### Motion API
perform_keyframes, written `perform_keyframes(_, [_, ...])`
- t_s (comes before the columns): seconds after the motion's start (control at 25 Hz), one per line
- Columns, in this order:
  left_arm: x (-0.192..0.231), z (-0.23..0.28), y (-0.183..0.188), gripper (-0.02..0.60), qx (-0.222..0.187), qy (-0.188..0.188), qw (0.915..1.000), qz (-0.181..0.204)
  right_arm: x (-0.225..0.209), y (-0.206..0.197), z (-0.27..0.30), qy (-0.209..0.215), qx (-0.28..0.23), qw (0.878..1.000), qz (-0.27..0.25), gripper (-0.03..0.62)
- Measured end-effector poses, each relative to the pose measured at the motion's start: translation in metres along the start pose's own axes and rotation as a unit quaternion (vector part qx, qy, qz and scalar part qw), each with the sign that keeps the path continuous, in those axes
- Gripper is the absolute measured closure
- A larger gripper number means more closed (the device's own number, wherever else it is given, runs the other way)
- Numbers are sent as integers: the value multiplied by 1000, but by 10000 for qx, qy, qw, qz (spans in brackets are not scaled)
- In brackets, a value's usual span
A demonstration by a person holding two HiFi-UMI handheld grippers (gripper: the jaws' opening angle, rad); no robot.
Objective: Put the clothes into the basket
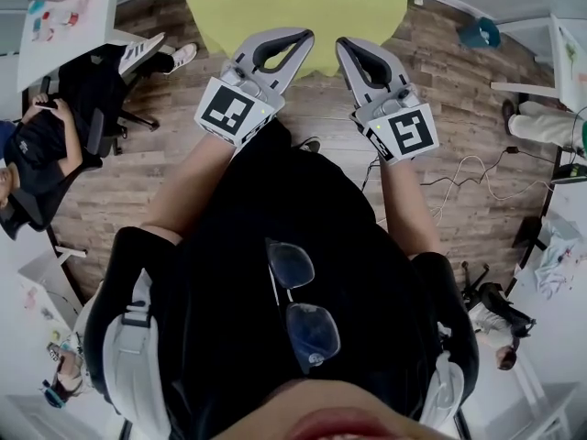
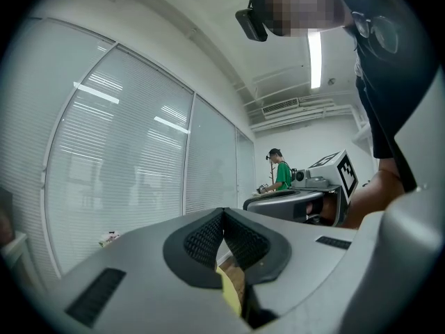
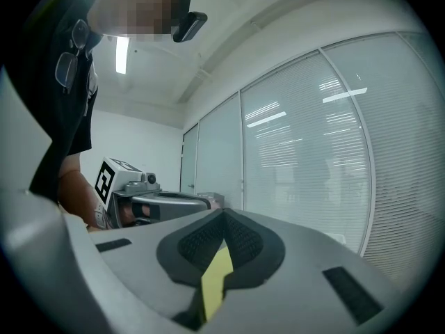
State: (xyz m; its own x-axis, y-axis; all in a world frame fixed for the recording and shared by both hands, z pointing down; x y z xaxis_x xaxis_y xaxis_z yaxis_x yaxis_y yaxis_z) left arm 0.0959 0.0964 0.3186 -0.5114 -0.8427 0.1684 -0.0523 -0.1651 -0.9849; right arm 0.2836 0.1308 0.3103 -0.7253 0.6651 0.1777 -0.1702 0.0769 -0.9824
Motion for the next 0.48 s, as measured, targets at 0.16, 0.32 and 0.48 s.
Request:
perform_keyframes(0.16, [-5,-3,-5,572,3,15,10000,16,4,-3,-4,2,-14,10000,23,569])
perform_keyframes(0.32, [-11,-6,-6,572,29,28,10000,23,8,-1,-8,11,-41,10000,20,569])
perform_keyframes(0.48, [-16,-8,-10,571,1,17,10000,0,11,-1,-13,16,-59,10000,25,569])
Point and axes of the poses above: the fingertips, and each gripper's own axes: z forward along the fingers, x to its left, y out of its top, the point moved 10 cm from there along -z, backward along the fingers, and after that the axes turned 10 degrees about -z, right-handed, at the moved point
